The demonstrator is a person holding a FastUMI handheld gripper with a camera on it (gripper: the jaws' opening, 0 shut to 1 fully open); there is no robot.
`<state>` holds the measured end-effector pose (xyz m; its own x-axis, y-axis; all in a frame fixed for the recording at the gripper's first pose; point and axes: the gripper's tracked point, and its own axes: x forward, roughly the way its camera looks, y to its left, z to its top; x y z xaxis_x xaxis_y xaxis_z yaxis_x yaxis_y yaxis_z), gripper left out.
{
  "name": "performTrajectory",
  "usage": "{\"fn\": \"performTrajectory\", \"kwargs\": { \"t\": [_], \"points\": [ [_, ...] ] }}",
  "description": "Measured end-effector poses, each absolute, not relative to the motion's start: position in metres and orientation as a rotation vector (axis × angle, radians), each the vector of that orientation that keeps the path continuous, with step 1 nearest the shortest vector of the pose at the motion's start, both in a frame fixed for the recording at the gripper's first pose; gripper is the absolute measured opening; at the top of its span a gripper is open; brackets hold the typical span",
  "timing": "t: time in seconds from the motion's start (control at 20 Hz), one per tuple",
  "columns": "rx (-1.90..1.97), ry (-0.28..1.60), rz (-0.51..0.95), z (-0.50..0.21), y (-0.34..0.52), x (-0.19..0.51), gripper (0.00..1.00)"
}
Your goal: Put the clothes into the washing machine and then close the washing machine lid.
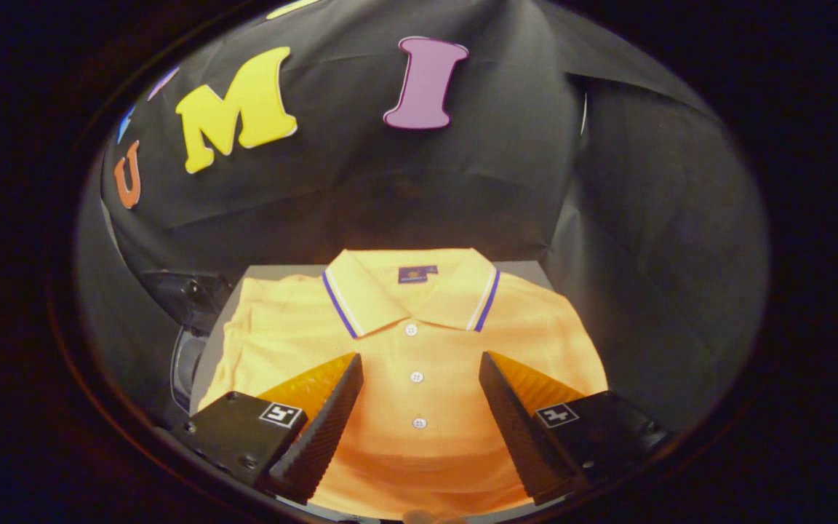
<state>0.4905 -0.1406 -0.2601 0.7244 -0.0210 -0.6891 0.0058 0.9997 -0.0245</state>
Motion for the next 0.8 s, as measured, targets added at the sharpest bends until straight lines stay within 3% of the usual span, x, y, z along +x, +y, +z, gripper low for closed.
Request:
{"fn": "performTrajectory", "kwargs": {
  "t": [0.45, 0.65, 0.8],
  "points": [
    [-0.050, 0.802, 0.021, -0.273, -0.136, 0.493, 0.99],
    [-0.073, 0.818, 0.024, -0.270, -0.125, 0.495, 0.79],
    [-0.083, 0.819, -0.004, -0.270, -0.125, 0.493, 0.36]
  ]
}}
